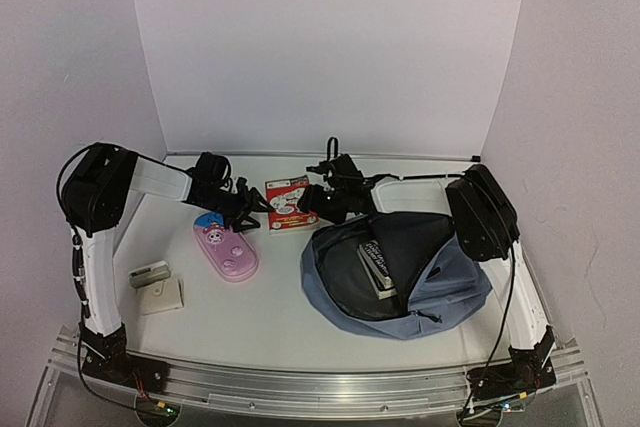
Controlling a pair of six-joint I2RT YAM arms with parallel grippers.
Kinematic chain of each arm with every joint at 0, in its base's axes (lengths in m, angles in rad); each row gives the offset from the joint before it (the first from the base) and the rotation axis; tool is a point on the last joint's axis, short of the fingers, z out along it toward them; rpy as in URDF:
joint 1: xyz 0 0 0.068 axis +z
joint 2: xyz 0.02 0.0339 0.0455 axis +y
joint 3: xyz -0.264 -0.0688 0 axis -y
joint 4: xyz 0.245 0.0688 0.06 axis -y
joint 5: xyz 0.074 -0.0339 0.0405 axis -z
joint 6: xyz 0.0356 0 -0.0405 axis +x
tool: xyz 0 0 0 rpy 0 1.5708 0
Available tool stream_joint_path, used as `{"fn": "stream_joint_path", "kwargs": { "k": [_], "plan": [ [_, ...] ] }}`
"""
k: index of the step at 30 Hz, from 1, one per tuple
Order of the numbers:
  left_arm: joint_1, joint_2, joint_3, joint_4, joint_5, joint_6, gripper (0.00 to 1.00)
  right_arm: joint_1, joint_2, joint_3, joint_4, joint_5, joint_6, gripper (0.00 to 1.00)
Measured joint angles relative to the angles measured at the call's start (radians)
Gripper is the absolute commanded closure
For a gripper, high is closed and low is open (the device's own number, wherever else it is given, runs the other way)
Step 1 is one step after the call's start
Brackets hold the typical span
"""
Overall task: Pack the student bag
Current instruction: Pick up the book from the center of the board.
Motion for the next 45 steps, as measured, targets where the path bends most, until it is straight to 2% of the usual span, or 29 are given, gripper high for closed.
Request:
{"fn": "stream_joint_path", "kwargs": {
  "k": [9,16,22,24,28,33,38,41,45],
  "plan": [
    [-0.006,0.062,0.065,0.001,0.007,-0.014,0.39,0.0,0.084,0.09,-0.013,0.017,0.032,0.3],
    [-0.019,0.106,0.102,-0.007,0.015,-0.014,0.47,-0.005,0.128,0.144,-0.022,-0.02,0.047,0.34],
    [-0.02,0.112,0.112,-0.028,0.012,-0.014,0.55,-0.032,0.142,0.154,0.004,-0.107,0.085,0.45],
    [-0.021,0.114,0.112,-0.028,0.013,-0.014,0.55,-0.041,0.142,0.142,0.039,-0.142,0.113,0.53],
    [-0.034,0.115,0.112,-0.027,0.015,-0.014,0.55,-0.039,0.142,0.122,0.099,-0.211,0.152,0.6],
    [-0.049,0.115,0.112,-0.027,0.016,-0.014,0.55,-0.035,0.142,0.119,0.158,-0.261,0.175,0.76],
    [-0.051,0.11,0.11,-0.032,0.012,-0.007,0.46,-0.034,0.135,0.078,0.218,-0.253,0.169,1.0],
    [-0.056,0.083,0.095,-0.046,-0.01,0.008,0.32,-0.028,0.118,0.051,0.235,-0.25,0.153,1.0],
    [-0.061,-0.047,0.041,-0.089,-0.072,0.046,0.19,-0.012,0.068,0.019,0.232,-0.251,0.103,1.0]
  ]
}}
